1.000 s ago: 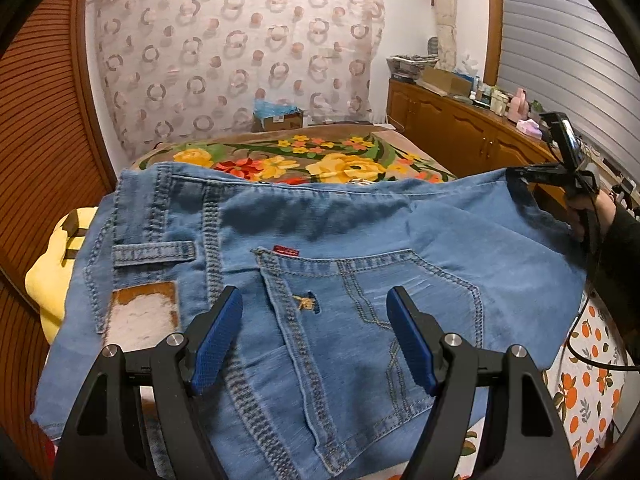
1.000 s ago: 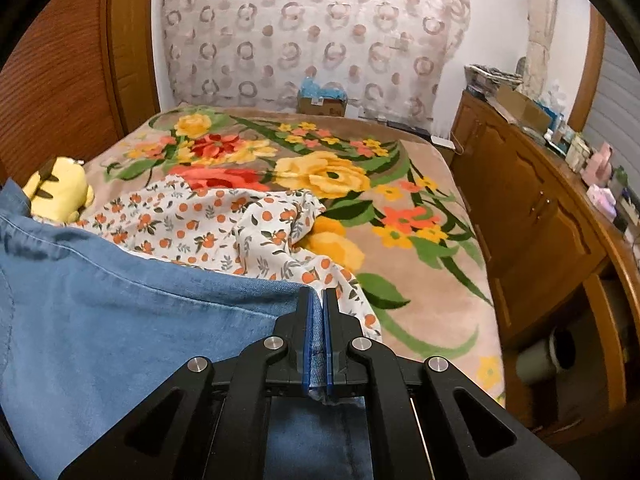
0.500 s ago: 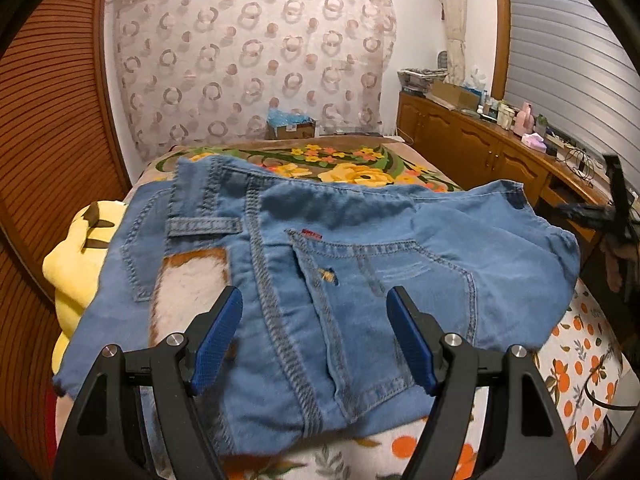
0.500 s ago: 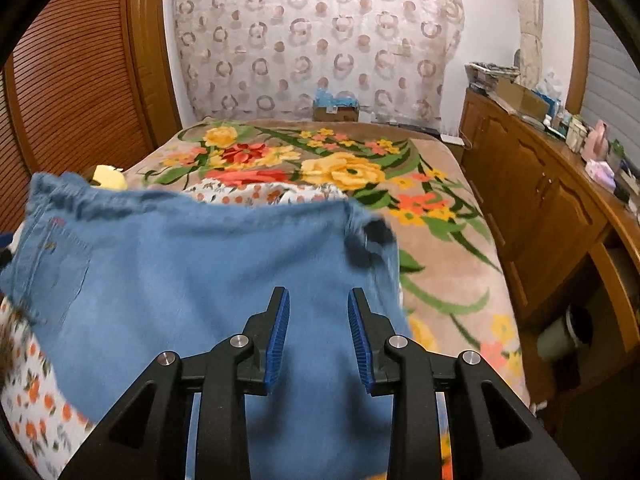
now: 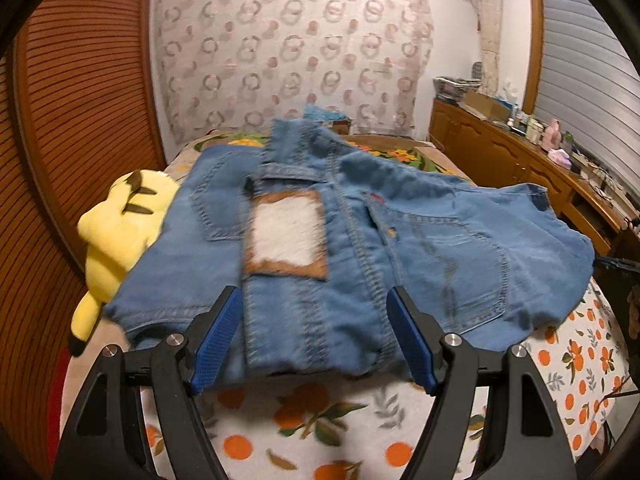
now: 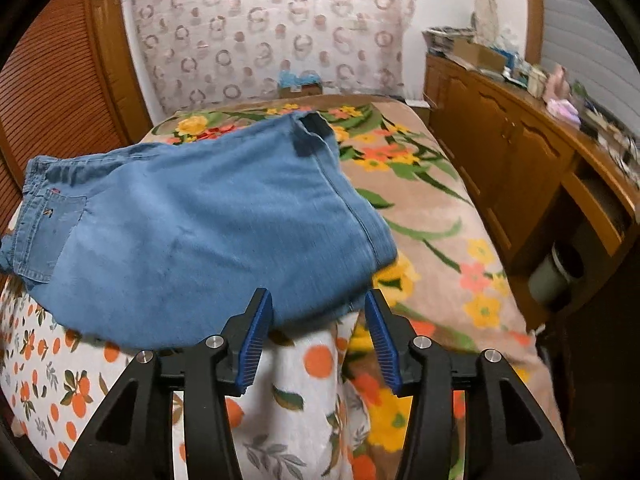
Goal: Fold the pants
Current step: 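Release the leg hem with the right tool onto the jeans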
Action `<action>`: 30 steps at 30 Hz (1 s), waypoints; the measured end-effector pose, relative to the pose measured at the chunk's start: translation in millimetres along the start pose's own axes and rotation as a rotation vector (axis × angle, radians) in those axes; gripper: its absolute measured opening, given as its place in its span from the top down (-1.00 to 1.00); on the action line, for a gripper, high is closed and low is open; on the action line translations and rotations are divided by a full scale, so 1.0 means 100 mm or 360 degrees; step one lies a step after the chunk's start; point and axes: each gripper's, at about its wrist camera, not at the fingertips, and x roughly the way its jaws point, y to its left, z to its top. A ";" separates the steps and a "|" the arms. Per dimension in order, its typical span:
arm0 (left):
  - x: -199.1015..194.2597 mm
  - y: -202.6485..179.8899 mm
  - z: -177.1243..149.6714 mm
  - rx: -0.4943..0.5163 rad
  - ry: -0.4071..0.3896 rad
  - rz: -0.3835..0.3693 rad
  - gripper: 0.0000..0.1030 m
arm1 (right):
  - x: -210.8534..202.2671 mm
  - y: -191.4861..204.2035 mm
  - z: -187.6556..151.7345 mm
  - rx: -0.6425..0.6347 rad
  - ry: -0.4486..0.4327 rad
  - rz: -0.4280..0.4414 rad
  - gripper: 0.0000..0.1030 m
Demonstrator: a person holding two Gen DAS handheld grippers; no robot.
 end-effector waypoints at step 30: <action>0.06 0.38 -0.25 -0.0152 0.0021 0.0118 -0.24 | 0.26 0.03 0.10 0.0037 0.0007 0.0070 0.58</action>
